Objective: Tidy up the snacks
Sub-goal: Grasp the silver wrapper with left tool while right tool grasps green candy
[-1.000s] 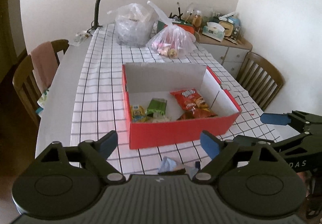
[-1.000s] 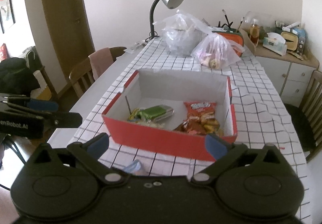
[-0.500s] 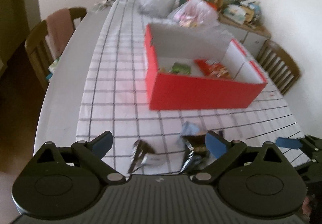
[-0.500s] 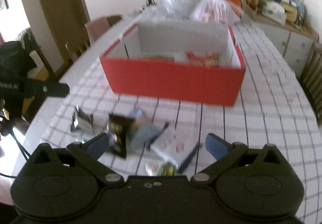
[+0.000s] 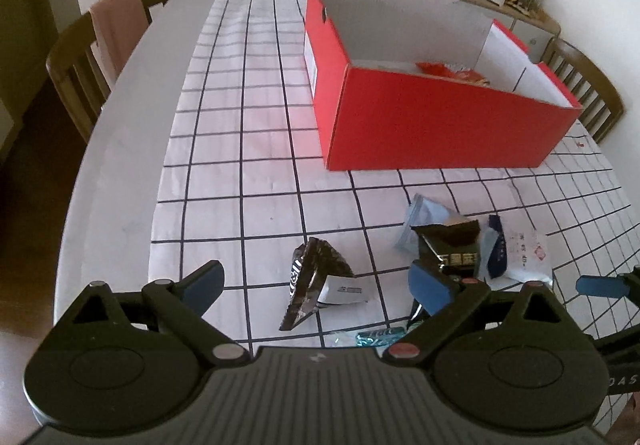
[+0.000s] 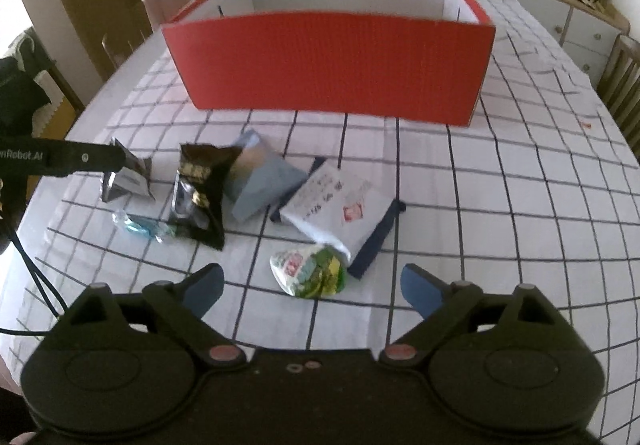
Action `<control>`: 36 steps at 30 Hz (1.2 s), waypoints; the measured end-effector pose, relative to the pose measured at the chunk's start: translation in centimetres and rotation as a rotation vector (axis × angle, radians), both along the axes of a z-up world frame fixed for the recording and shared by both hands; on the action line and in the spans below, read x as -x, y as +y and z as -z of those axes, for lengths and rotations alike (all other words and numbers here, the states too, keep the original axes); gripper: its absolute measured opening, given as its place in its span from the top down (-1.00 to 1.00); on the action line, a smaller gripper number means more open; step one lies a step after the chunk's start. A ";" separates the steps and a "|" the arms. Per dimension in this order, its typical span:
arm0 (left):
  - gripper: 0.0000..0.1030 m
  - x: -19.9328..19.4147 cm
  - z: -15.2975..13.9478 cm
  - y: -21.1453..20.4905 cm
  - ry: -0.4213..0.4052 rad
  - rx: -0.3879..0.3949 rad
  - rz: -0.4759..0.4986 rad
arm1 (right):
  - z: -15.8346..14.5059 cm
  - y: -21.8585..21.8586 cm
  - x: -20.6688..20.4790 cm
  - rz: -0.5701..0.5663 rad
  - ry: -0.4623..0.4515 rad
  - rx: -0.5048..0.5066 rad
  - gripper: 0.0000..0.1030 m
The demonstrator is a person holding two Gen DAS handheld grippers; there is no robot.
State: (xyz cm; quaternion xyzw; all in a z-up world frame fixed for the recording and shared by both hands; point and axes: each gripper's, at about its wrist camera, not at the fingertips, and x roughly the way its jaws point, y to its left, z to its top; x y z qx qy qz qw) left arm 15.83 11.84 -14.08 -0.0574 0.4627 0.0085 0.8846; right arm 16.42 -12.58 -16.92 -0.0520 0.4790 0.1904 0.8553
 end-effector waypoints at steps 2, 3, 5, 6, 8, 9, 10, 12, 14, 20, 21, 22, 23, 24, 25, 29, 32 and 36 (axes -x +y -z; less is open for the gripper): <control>-0.91 -0.5 0.4 0.2 0.010 -0.003 -0.004 | 0.5 0.1 -0.2 0.006 0.006 0.010 -0.77; -0.91 -0.7 0.6 0.3 0.017 -0.005 -0.004 | 0.7 0.1 -0.4 0.011 0.009 0.014 -0.74; -0.91 -1.1 1.0 0.3 0.026 -0.018 -0.005 | 1.1 0.1 -0.7 0.020 0.018 0.017 -0.66; -0.91 -1.3 1.2 0.3 0.030 -0.025 -0.007 | 1.2 0.2 -0.8 0.023 0.025 0.016 -0.64; -0.87 -1.5 1.5 0.3 0.036 -0.036 -0.006 | 1.4 0.2 -0.8 0.027 0.029 0.020 -0.62; -0.85 -1.7 1.7 0.2 0.041 -0.040 -0.005 | 1.4 0.3 -0.8 0.029 0.028 0.023 -0.59; -0.78 -1.8 1.9 0.2 0.048 -0.042 -0.002 | 1.5 0.3 -0.9 0.030 0.026 0.024 -0.56; -0.63 -2.1 2.1 0.0 0.065 -0.047 0.010 | 1.6 0.4 -1.0 0.031 0.030 0.027 -0.51; -0.43 -2.3 2.4 -0.1 0.077 -0.047 0.024 | 1.6 0.5 -1.0 0.034 0.030 0.033 -0.49; 0.01 -2.7 2.8 -0.5 0.103 -0.028 0.047 | 1.6 0.6 -0.9 0.045 0.018 0.052 -0.32; 0.04 -2.7 2.9 -0.7 0.105 -0.026 0.051 | 1.5 0.6 -0.8 0.047 0.015 0.056 -0.24; 0.09 -2.7 2.9 -0.7 0.107 -0.025 0.052 | 1.5 0.6 -0.7 0.047 0.012 0.057 -0.16; 0.12 -2.7 2.9 -0.8 0.108 -0.024 0.051 | 1.4 0.6 -0.6 0.044 0.010 0.058 -0.11; 0.14 -2.7 3.0 -0.8 0.107 -0.021 0.051 | 1.4 0.6 -0.6 0.043 0.007 0.060 -0.04; 0.17 -2.7 3.0 -0.8 0.106 -0.018 0.051 | 1.4 0.6 -0.5 0.042 0.005 0.064 0.00; 0.24 -2.6 3.0 -0.7 0.105 -0.012 0.050 | 1.2 0.6 -0.3 0.045 -0.007 0.085 0.25; 0.29 -2.5 3.0 -0.7 0.103 -0.009 0.041 | 1.2 0.4 -0.2 0.049 -0.006 0.074 0.38; 0.32 -2.3 2.8 -0.6 0.103 -0.009 0.027 | 1.1 0.1 -0.1 0.054 -0.005 0.049 0.57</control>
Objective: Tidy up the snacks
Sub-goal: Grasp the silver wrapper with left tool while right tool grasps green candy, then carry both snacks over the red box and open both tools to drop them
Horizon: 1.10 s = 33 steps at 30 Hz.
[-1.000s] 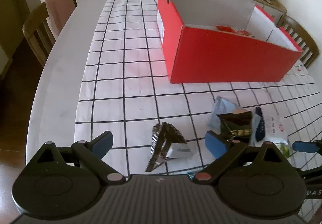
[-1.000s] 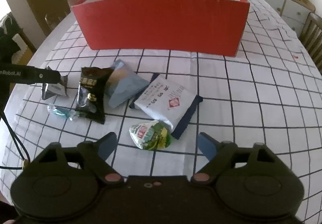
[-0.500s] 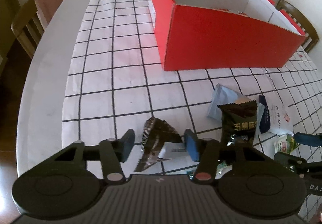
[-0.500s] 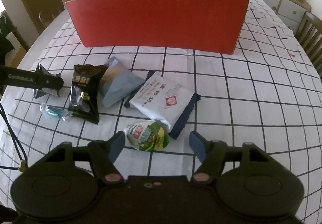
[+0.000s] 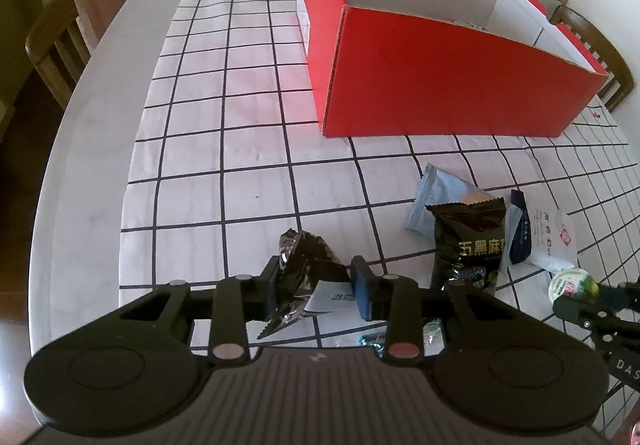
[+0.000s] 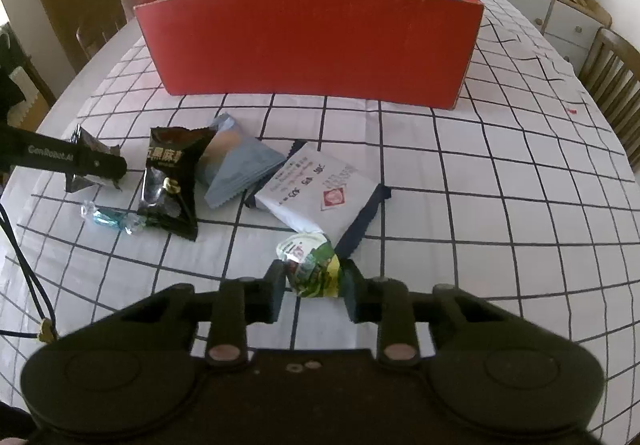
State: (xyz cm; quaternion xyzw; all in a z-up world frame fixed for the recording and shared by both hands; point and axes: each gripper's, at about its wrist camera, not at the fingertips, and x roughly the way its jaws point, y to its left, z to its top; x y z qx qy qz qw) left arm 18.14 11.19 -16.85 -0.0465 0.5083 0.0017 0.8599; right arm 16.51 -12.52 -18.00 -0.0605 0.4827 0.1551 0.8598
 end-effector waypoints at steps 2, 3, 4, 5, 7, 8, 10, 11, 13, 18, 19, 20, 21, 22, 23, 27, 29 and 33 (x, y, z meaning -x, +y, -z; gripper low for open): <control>0.32 0.1 -0.1 0.2 0.000 0.006 -0.013 | 0.0 -0.1 0.0 -0.001 0.006 -0.019 0.71; 0.32 0.2 -0.1 0.3 -0.001 0.008 -0.019 | 0.0 -0.2 0.1 0.002 0.007 -0.023 0.71; 0.33 0.3 -0.2 0.4 -0.002 0.010 -0.024 | 0.0 -0.3 0.2 0.003 0.008 -0.025 0.71; 0.33 0.5 -0.3 0.5 -0.004 0.014 -0.028 | 0.0 -0.3 0.3 0.003 0.007 -0.026 0.71; 0.33 0.8 -0.6 0.6 -0.012 0.022 -0.033 | -0.1 -0.5 0.4 0.003 0.002 -0.033 0.72; 0.33 1.0 -0.7 0.6 -0.016 0.024 -0.036 | -0.2 -0.5 0.5 0.003 0.001 -0.038 0.72; 0.33 1.3 -1.1 0.7 -0.023 0.030 -0.042 | -0.4 -0.7 0.7 0.000 -0.005 -0.043 0.72; 0.33 1.5 -1.3 0.7 -0.026 0.034 -0.046 | -0.6 -0.7 0.8 -0.002 -0.008 -0.046 0.72; 0.33 2.0 -1.8 0.8 -0.033 0.041 -0.055 | -1.0 -0.9 1.1 -0.006 -0.016 -0.053 0.72; 0.33 2.7 -3.0 1.0 -0.048 0.044 -0.072 | -2.5 -1.4 1.6 -0.010 -0.051 -0.077 0.71; 0.33 2.8 -3.2 1.0 -0.052 0.042 -0.076 | -2.8 -1.5 1.7 -0.008 -0.056 -0.082 0.71; 0.33 2.9 -3.6 1.0 -0.058 0.042 -0.077 | -3.2 -1.6 1.7 -0.007 -0.062 -0.089 0.71; 0.33 3.1 -3.9 1.0 -0.064 0.044 -0.079 | -3.5 -1.7 1.7 -0.007 -0.066 -0.095 0.71; 0.33 3.2 -4.3 1.0 -0.069 0.046 -0.081 | -3.8 -1.7 1.7 -0.007 -0.072 -0.102 0.71; 0.33 3.3 -4.7 1.0 -0.074 0.047 -0.084 | -4.1 -1.7 1.7 -0.008 -0.078 -0.106 0.71; 0.33 3.4 -6.4 0.6 -0.098 0.057 -0.086 | -5.6 -1.8 1.6 -0.014 -0.101 -0.127 0.71; 0.33 3.4 -7.4 0.3 -0.114 0.058 -0.081 | -6.5 -1.8 1.4 -0.019 -0.118 -0.135 0.71; 0.32 3.0 -9.2 -0.7 -0.147 0.062 -0.061 | -8.2 -1.9 0.8 -0.032 -0.156 -0.147 0.71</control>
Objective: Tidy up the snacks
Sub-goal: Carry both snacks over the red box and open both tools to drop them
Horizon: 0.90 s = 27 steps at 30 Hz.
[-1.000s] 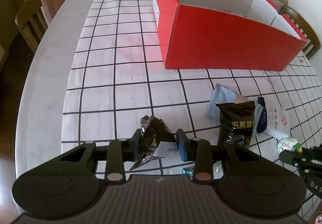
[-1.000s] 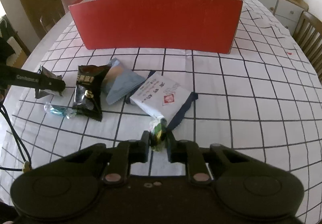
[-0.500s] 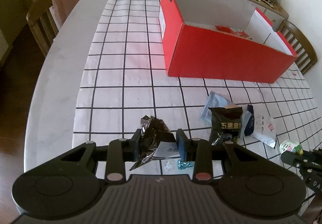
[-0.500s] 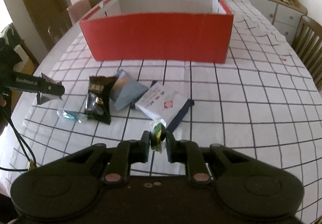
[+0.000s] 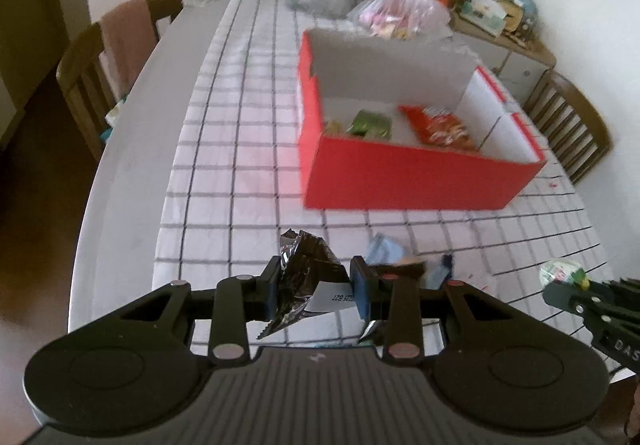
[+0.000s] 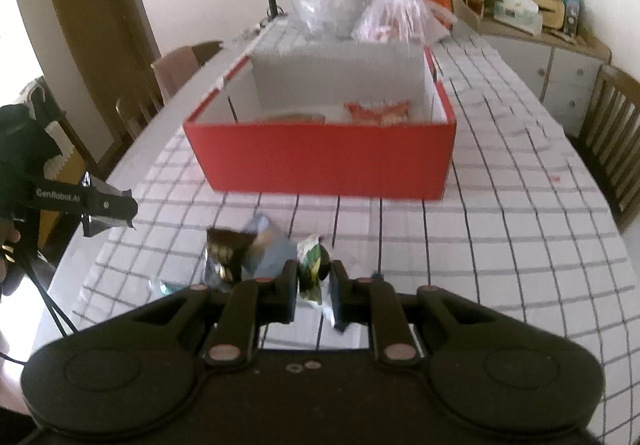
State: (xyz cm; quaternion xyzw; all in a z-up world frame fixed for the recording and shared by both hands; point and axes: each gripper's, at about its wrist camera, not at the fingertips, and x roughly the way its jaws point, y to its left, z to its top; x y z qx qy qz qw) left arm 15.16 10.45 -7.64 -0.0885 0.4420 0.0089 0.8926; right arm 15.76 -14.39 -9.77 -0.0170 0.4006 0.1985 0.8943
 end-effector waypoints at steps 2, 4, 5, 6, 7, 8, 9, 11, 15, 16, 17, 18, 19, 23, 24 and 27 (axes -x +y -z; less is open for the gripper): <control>0.32 -0.4 -0.9 -0.5 -0.020 -0.004 0.009 | -0.8 -0.1 -0.4 -0.003 -0.018 -0.003 0.71; 0.32 -0.8 -1.7 -1.1 -0.034 -0.006 0.019 | -1.5 -0.1 -1.0 -0.006 -0.040 -0.003 0.71; 0.32 -1.1 -2.0 -1.3 -0.040 -0.008 0.022 | -2.0 -0.2 -1.4 -0.007 -0.052 -0.005 0.71; 0.32 -1.4 -2.3 -1.6 -0.046 -0.013 0.027 | -2.4 -0.3 -1.7 -0.008 -0.061 -0.007 0.71; 0.32 -1.6 -2.6 -1.9 -0.052 -0.016 0.030 | -2.7 -0.3 -2.0 -0.009 -0.071 -0.007 0.71; 0.32 -1.9 -2.9 -2.1 -0.056 -0.018 0.035 | -3.0 -0.4 -2.4 -0.010 -0.080 -0.006 0.71; 0.32 -2.3 -3.2 -2.5 -0.061 -0.022 0.042 | -3.3 -0.4 -2.7 -0.011 -0.089 -0.005 0.71; 0.32 -2.9 -3.7 -3.1 -0.072 -0.030 0.052 | -3.7 -0.5 -3.5 -0.015 -0.102 -0.002 0.71; 0.32 -4.4 -4.7 -4.1 -0.086 -0.040 0.073 | -4.4 -0.5 -5.3 -0.019 -0.120 0.005 0.71; 0.32 -4.9 -5.0 -4.4 -0.087 -0.042 0.076 | -4.5 -0.6 -5.8 -0.019 -0.121 0.004 0.71; 0.32 -5.3 -5.2 -4.6 -0.087 -0.044 0.080 | -4.6 -0.7 -6.3 -0.018 -0.120 0.003 0.71; 0.32 -5.8 -5.3 -4.8 -0.087 -0.047 0.081 | -4.7 -0.7 -6.7 -0.017 -0.121 0.004 0.71; 0.32 -6.3 -5.5 -5.0 -0.087 -0.050 0.081 | -4.8 -0.6 -7.3 -0.016 -0.121 0.005 0.71; 0.32 -8.5 -5.9 -5.7 -0.082 -0.059 0.083 | -5.0 -0.6 -9.2 -0.021 -0.118 0.006 0.71; 0.32 -9.1 -5.9 -5.8 -0.078 -0.062 0.082 | -5.0 -0.6 -9.7 -0.023 -0.117 0.006 0.71; 0.32 -11.0 -5.7 -5.9 -0.058 -0.062 0.078 | -4.9 -0.3 -11.3 -0.035 -0.104 0.009 0.71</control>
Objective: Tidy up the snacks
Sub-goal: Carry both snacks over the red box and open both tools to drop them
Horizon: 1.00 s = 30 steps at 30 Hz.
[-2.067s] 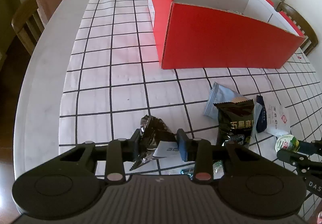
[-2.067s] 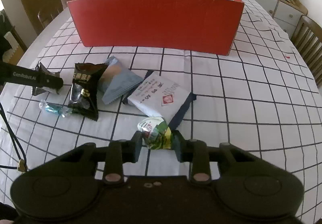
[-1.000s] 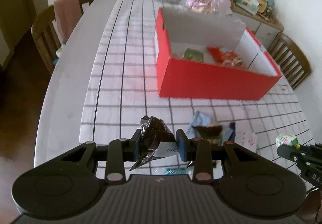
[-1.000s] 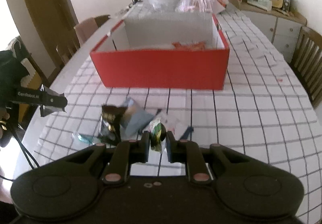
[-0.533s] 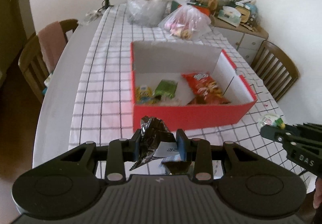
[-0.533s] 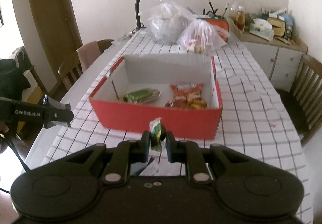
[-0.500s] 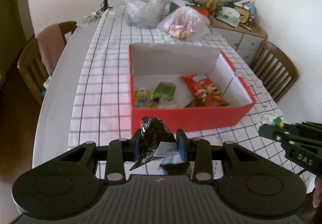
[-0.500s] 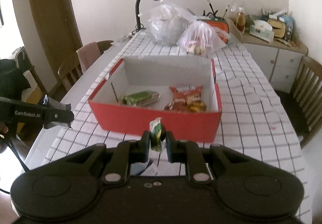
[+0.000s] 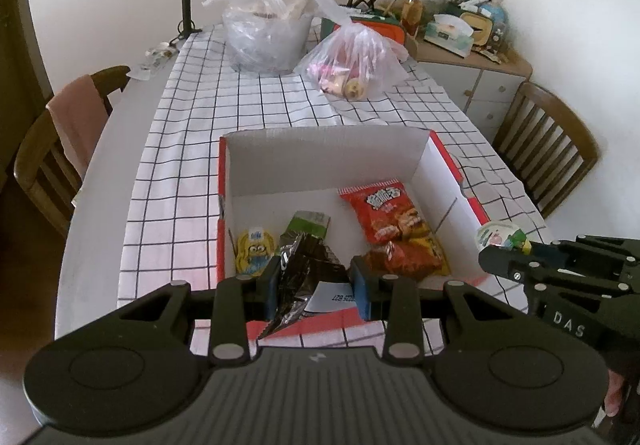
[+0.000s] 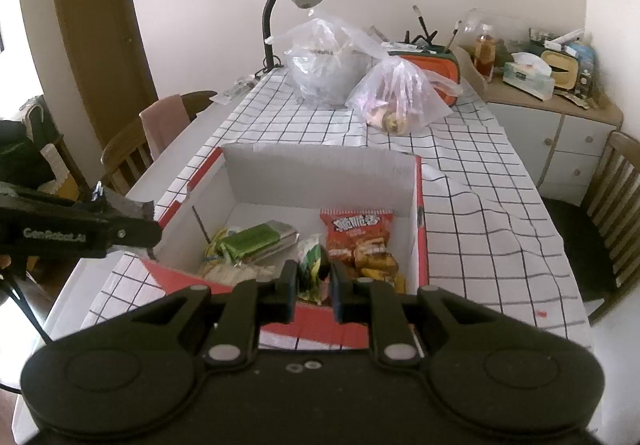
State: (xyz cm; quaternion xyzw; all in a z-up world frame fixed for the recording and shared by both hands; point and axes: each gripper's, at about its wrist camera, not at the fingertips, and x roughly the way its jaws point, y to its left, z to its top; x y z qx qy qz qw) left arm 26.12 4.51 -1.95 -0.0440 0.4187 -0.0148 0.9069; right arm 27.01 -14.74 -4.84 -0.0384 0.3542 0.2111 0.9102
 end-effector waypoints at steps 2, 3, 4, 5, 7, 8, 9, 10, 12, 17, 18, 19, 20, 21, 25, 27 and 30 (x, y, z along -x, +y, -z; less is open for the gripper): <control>0.32 -1.2 0.3 -0.1 0.019 -0.003 -0.002 | 0.2 0.1 -1.2 -0.007 0.015 0.007 0.71; 0.32 -1.8 0.5 -0.2 0.028 -0.010 -0.004 | 0.3 0.1 -1.8 -0.009 0.025 0.009 0.71; 0.32 -2.3 0.6 -0.2 0.036 -0.015 -0.005 | 0.5 0.2 -2.4 -0.009 0.032 0.013 0.71; 0.32 -2.9 0.8 -0.3 0.044 -0.019 -0.006 | 0.7 0.2 -2.8 -0.011 0.038 0.017 0.71; 0.32 -3.8 1.2 -0.3 0.059 -0.024 -0.009 | 1.1 0.2 -3.9 -0.010 0.054 0.020 0.71; 0.32 -4.3 1.5 -0.3 0.068 -0.024 -0.012 | 1.3 0.2 -4.3 -0.012 0.060 0.024 0.71; 0.32 -4.8 1.8 -0.3 0.080 -0.022 -0.013 | 1.5 0.2 -4.8 -0.012 0.066 0.030 0.71; 0.32 -5.2 2.0 -0.3 0.088 -0.023 -0.014 | 1.7 0.2 -5.2 -0.013 0.073 0.033 0.71; 0.32 -6.1 2.7 -0.4 0.109 -0.031 -0.018 | 2.2 0.3 -6.1 -0.015 0.088 0.040 0.71; 0.32 -8.1 4.4 -0.3 0.161 -0.036 -0.032 | 3.6 0.7 -8.4 -0.013 0.128 0.056 0.71; 0.32 -8.3 4.7 -0.3 0.170 -0.038 -0.034 | 3.9 0.8 -8.7 -0.016 0.135 0.059 0.71; 0.32 -8.7 5.0 -0.3 0.180 -0.041 -0.037 | 4.2 1.0 -9.1 -0.018 0.143 0.065 0.71; 0.32 -9.0 5.3 -0.2 0.189 -0.043 -0.039 | 4.5 1.1 -9.4 -0.020 0.149 0.069 0.71; 0.32 -9.3 5.6 -0.1 0.198 -0.045 -0.041 | 4.8 1.2 -9.7 -0.022 0.157 0.073 0.71; 0.32 -9.9 6.8 0.0 0.229 -0.054 -0.053 | 6.0 1.6 -10.7 -0.027 0.186 0.091 0.71; 0.32 -10.1 7.3 0.0 0.240 -0.055 -0.055 | 6.5 1.8 -10.9 -0.030 0.194 0.102 0.71; 0.32 -10.2 7.9 0.0 0.255 -0.057 -0.053 | 7.1 2.0 -11.0 -0.039 0.206 0.114 0.71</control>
